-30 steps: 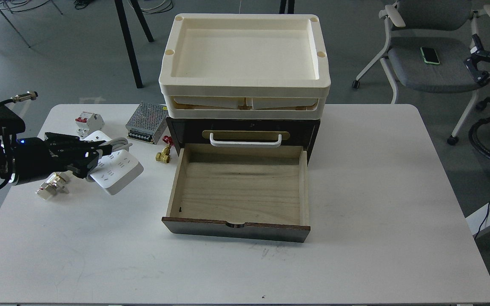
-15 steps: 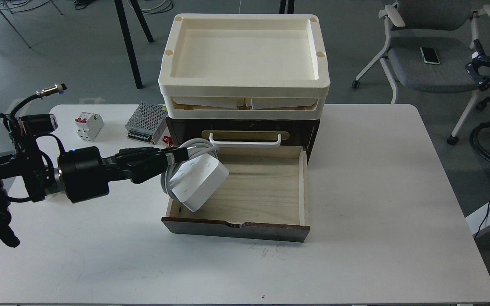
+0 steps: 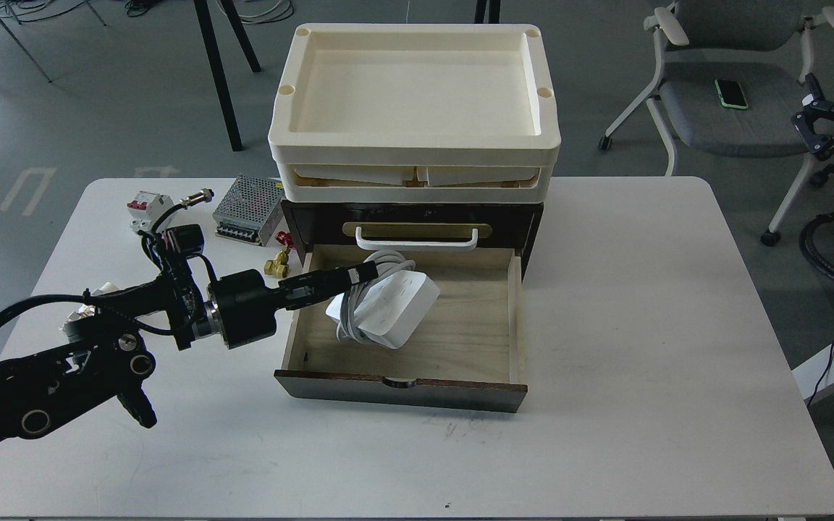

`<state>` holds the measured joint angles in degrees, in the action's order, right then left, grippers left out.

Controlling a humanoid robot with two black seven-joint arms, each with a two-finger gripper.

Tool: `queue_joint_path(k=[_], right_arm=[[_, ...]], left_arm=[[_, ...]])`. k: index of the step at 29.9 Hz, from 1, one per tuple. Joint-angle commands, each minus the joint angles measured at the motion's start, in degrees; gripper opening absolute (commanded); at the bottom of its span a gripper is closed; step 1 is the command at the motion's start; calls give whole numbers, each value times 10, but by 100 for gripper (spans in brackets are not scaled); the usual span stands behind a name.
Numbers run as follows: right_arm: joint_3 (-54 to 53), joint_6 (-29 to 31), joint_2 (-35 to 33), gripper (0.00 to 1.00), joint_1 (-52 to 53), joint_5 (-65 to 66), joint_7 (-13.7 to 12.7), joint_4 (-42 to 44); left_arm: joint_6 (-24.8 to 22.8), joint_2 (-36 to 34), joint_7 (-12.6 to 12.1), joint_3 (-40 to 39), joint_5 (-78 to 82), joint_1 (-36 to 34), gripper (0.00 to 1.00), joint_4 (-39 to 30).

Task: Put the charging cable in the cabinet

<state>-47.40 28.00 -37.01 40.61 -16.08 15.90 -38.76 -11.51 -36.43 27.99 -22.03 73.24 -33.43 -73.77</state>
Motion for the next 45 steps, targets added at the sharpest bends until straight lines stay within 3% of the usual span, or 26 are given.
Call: queue_joint_path(k=[1, 8, 21, 27, 34, 36, 38, 41, 45], right_arm=[[-1, 0, 0, 100, -4, 0, 0, 0], [-1, 0, 0, 100, -4, 0, 0, 0], [-5, 0, 0, 100, -13, -1, 0, -1], [-6, 0, 0, 100, -17, -1, 0, -1], [-6, 0, 0, 100, -18, -1, 0, -1], [-6, 0, 0, 100, -19, -1, 0, -1], [-7, 0, 0, 100, -20, -1, 0, -1], [-7, 0, 0, 100, -21, -1, 0, -1], [-13, 0, 0, 100, -21, -1, 1, -1]], left_arm=[[0, 4, 0, 3, -3, 0, 1, 24], [9, 28, 0, 4, -2, 28, 1, 47], [68, 118, 0, 2, -50, 28, 1, 143], [82, 145, 0, 6, -44, 47, 8, 179], [81, 154, 0, 5, -46, 57, 33, 178], [80, 155, 0, 4, -48, 57, 50, 178], [80, 156, 0, -2, -50, 57, 83, 177], [79, 160, 0, -4, -50, 55, 93, 172], [76, 129, 0, -20, -50, 52, 94, 149]])
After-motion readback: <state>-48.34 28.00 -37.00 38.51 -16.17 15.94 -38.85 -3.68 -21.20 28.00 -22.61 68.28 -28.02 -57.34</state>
